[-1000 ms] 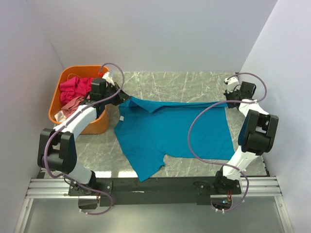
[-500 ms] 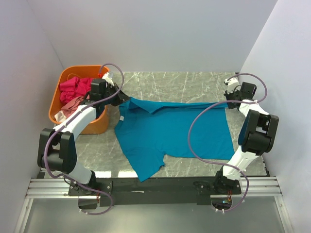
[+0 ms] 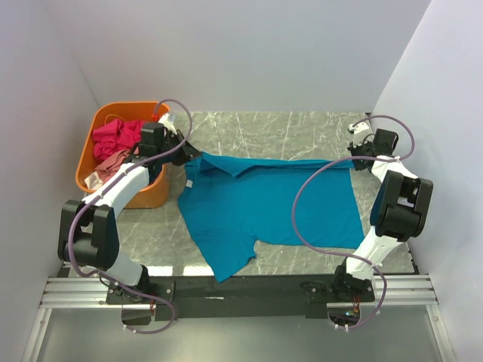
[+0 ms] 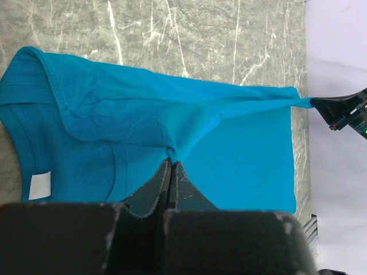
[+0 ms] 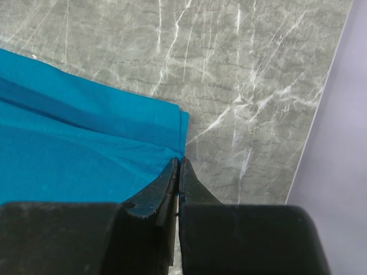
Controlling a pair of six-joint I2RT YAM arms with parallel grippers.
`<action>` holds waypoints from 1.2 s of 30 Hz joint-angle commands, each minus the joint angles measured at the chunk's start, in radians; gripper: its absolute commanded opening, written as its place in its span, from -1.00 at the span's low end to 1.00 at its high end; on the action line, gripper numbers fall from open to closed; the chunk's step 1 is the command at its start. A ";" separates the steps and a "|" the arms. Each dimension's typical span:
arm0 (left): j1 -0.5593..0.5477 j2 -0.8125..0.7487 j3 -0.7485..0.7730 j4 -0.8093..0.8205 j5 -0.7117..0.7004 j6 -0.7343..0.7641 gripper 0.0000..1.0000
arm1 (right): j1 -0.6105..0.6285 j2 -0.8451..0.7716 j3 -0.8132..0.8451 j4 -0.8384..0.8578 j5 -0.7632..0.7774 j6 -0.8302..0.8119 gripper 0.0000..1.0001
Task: Fold and stack the t-shirts
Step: Fold the tshirt
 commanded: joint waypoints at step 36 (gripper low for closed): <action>0.011 -0.056 -0.018 -0.040 0.014 0.043 -0.99 | -0.100 -0.110 -0.029 -0.157 -0.174 -0.170 0.04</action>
